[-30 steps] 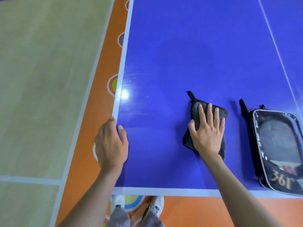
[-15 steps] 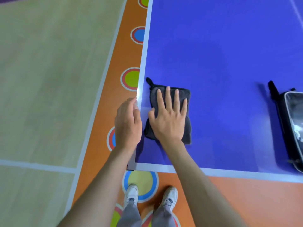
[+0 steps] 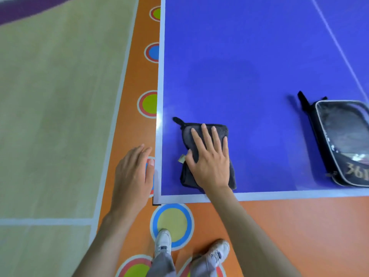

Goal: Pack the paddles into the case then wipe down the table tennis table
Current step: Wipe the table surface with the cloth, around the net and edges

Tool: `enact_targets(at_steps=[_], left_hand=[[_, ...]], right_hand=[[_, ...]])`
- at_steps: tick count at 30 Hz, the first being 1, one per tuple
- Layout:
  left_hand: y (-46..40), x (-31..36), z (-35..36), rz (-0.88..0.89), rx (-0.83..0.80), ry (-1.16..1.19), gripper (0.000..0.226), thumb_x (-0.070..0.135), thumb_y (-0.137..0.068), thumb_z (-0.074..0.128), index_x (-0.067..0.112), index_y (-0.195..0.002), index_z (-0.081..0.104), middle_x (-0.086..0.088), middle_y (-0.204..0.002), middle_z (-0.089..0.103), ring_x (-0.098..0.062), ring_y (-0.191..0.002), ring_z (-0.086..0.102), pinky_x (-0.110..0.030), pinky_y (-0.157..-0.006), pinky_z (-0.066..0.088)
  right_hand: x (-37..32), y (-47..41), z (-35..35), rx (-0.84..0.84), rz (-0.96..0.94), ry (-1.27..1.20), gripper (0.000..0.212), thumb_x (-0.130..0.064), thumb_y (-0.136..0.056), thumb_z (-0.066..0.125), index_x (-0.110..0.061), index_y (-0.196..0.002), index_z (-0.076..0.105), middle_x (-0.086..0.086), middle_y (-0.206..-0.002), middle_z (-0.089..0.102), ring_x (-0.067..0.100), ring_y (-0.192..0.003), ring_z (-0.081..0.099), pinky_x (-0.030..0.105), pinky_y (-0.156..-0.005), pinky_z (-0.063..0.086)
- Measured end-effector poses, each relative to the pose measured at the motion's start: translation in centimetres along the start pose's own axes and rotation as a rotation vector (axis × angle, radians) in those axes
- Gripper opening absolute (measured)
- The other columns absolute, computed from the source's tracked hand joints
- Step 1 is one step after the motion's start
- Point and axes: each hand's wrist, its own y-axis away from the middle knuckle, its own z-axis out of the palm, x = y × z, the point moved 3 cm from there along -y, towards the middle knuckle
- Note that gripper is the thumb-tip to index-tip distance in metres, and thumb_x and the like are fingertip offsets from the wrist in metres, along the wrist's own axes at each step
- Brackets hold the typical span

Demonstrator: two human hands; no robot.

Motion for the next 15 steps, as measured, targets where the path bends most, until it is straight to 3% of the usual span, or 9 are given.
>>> enact_targets(at_steps=[8, 15], left_hand=[[0.4, 2.8, 1.0, 0.063, -0.050, 0.013, 0.046, 0.033, -0.112, 0.032, 0.013, -0.148, 0.050, -0.008, -0.151, 0.053, -0.027, -0.143, 0.045, -0.044, -0.117, 0.036], [1.2, 2.7, 0.8, 0.000, -0.088, 0.048, 0.049, 0.035, -0.107, 0.034, 0.013, -0.146, 0.053, -0.008, -0.150, 0.054, -0.027, -0.143, 0.045, -0.045, -0.117, 0.039]], right_hand=[[18.1, 3.3, -5.0, 0.032, 0.246, 0.077, 0.064, -0.047, -0.099, 0.040, -0.029, -0.160, 0.040, 0.002, -0.169, 0.034, 0.030, -0.157, 0.026, 0.059, -0.125, 0.023], [18.1, 3.9, -5.1, -0.005, 0.324, 0.137, 0.068, -0.054, -0.098, 0.035, -0.031, -0.162, 0.035, -0.002, -0.171, 0.029, 0.027, -0.159, 0.020, 0.059, -0.126, 0.018]])
